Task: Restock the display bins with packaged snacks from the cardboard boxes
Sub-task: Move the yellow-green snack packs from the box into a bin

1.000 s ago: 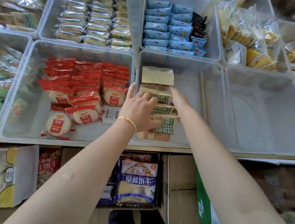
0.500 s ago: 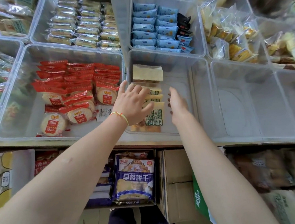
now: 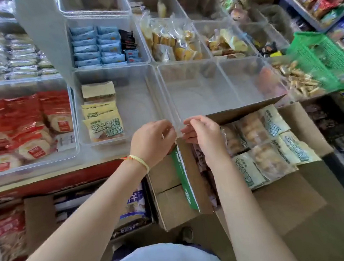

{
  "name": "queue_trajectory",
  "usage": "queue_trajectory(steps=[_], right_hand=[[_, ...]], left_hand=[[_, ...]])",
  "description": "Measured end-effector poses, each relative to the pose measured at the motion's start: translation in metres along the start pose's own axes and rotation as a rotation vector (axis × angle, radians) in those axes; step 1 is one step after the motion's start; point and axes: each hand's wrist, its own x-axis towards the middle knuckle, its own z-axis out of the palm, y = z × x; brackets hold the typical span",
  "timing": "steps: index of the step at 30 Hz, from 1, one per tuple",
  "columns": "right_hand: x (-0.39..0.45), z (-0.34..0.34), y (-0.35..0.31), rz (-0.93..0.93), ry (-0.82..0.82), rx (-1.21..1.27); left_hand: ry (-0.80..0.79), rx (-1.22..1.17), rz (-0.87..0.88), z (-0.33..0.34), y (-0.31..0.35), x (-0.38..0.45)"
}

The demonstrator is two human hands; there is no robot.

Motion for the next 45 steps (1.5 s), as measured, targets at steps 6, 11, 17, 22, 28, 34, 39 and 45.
queue_trajectory(steps=[6,11,17,22,28,34,39,45], right_hand=[[-0.008,-0.110,0.041,-0.082,0.044,-0.404],[0.001,-0.187,0.081,-0.315,0.357,-0.804],[0.028,-0.252,0.111,0.019,0.154,-1.025],[0.031,-0.253,0.128,-0.043,0.168,-1.099],[0.024,-0.259,0.132,-0.122,0.082,-1.028],[0.018,-0.266,0.138,-0.266,0.040,-0.742],[0.023,-0.282,0.148,-0.292,0.238,-0.919],[0.037,-0.275,0.140,-0.188,0.246,-0.881]], left_hand=[[-0.198,0.042,0.019,0.064,0.075,-0.023],[-0.342,0.070,0.015,0.122,0.119,-0.032],[-0.549,0.095,-0.153,0.177,0.154,-0.032],[-0.538,0.295,-0.236,0.211,0.155,-0.038],[-0.412,0.272,-0.293,0.218,0.159,-0.040],[-0.311,-0.074,-0.221,0.216,0.186,-0.035],[-0.369,0.047,-0.273,0.227,0.184,-0.036],[-0.306,-0.006,-0.285,0.226,0.174,-0.038]])
